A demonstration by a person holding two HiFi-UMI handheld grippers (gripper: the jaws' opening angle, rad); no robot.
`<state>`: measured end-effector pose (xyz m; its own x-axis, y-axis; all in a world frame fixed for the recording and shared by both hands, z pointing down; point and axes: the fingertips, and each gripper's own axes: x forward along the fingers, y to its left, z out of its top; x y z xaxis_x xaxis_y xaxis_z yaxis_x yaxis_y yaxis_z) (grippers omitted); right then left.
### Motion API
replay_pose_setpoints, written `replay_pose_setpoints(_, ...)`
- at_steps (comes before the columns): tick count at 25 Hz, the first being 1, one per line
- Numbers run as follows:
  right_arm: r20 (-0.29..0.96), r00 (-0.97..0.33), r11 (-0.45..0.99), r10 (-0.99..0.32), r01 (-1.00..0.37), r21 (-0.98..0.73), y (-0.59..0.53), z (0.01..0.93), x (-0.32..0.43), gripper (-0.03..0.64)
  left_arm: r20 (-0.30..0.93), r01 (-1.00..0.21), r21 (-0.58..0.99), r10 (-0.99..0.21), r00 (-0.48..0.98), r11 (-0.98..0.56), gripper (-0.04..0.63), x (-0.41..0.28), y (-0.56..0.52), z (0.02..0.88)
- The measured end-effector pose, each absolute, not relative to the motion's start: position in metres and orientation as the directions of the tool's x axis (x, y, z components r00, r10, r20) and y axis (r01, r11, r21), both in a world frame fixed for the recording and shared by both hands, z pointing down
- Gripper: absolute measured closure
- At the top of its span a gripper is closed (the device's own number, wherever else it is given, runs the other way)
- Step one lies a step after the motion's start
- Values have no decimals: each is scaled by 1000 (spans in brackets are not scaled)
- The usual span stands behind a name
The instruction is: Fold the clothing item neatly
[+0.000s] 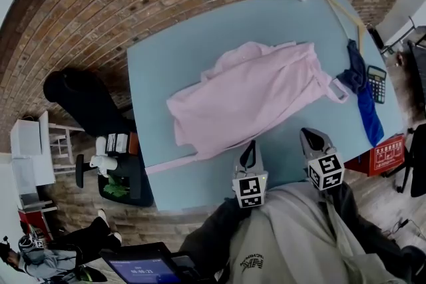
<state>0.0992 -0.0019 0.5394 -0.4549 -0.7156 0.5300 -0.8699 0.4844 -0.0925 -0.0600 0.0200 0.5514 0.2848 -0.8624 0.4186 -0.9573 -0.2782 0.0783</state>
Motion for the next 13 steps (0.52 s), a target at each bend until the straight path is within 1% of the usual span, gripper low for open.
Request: replay_pose_setpoints(13, 547, -468, 510, -694, -856, -85, -5, 547, 100, 614, 414, -962, 71, -870, 269, -263, 588, -55, 20, 549)
